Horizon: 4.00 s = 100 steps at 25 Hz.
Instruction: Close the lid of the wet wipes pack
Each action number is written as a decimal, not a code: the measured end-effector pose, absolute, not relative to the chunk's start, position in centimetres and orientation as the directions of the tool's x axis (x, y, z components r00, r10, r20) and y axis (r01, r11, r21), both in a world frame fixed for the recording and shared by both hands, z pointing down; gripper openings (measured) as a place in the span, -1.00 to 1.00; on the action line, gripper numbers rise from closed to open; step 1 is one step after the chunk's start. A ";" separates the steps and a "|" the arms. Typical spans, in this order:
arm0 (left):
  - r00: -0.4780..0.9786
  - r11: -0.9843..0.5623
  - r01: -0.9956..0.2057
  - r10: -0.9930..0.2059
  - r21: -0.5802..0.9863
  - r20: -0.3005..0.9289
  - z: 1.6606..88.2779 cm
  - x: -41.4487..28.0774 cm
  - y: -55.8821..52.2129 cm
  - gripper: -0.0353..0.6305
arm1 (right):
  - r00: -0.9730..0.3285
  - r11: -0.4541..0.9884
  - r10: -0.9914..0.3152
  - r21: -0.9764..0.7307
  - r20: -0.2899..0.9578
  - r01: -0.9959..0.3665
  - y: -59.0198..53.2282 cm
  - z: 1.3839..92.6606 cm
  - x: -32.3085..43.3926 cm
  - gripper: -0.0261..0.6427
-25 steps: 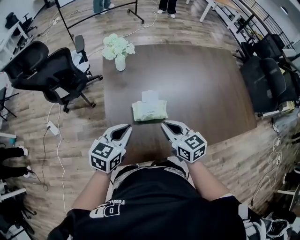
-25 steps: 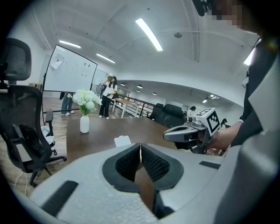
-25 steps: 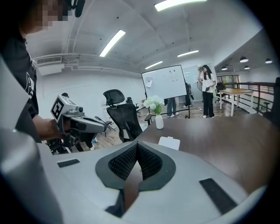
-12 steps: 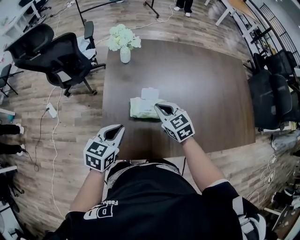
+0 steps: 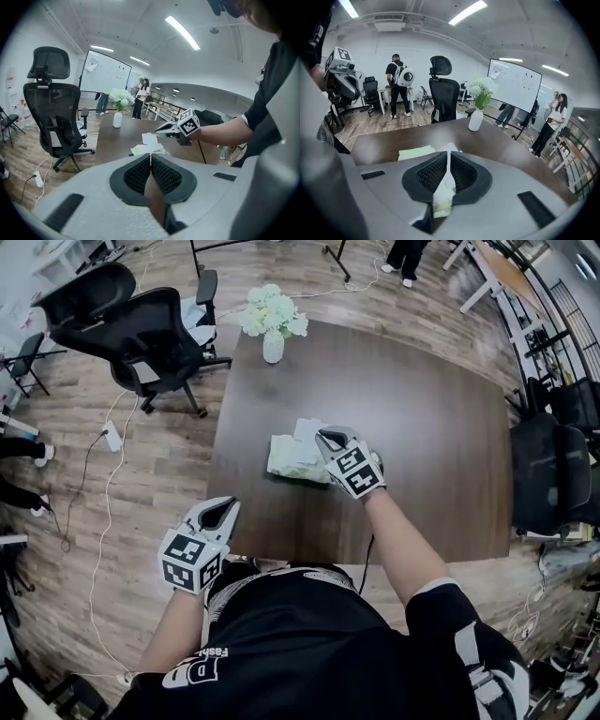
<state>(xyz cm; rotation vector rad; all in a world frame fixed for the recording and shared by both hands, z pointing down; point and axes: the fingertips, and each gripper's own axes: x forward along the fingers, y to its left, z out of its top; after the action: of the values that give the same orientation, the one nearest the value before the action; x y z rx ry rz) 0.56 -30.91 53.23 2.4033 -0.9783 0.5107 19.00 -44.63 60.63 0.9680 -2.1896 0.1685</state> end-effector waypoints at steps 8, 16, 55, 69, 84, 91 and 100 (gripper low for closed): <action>0.632 -0.568 -0.766 -0.578 0.301 0.516 53.6 -1.1 -30.2 -0.82 | -0.404 0.776 -0.544 0.259 0.735 -0.575 -47.6 62.4 19.0 -0.74; 0.625 -0.556 -0.773 -0.580 0.306 0.523 54.0 -2.1 -29.9 -0.82 | -0.386 0.824 -0.481 0.256 0.787 -0.505 -48.5 63.9 18.5 -0.64; 0.711 -0.640 -0.692 -0.521 0.334 0.473 53.5 -1.6 -29.6 -0.82 | -0.382 0.879 -0.400 0.232 0.833 -0.415 -41.8 61.3 16.9 -0.86; 0.701 -0.630 -0.702 -0.527 0.333 0.481 53.6 -1.6 -28.9 -0.82 | -0.392 0.915 -0.342 0.209 0.854 -0.345 -38.7 63.6 15.9 -0.85; 0.691 -0.618 -0.712 -0.533 0.333 0.487 53.7 -1.8 -29.0 -0.82 | -0.365 0.936 -0.284 0.175 0.887 -0.305 -37.2 66.8 15.4 -0.82; 0.692 -0.616 -0.712 -0.534 0.336 0.486 53.8 -2.0 -29.1 -0.82 | -0.344 0.941 -0.274 0.177 0.898 -0.290 -37.0 67.5 15.4 -0.82; 0.701 -0.624 -0.703 -0.527 0.341 0.480 53.8 -2.1 -29.2 -0.82 | -0.323 0.943 -0.261 0.169 0.910 -0.286 -37.0 67.9 15.4 -0.82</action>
<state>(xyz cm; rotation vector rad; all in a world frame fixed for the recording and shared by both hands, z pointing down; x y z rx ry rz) -2.11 -29.17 53.80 2.3986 -0.9421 0.4595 15.35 -36.98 67.86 0.3968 -1.9188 0.0262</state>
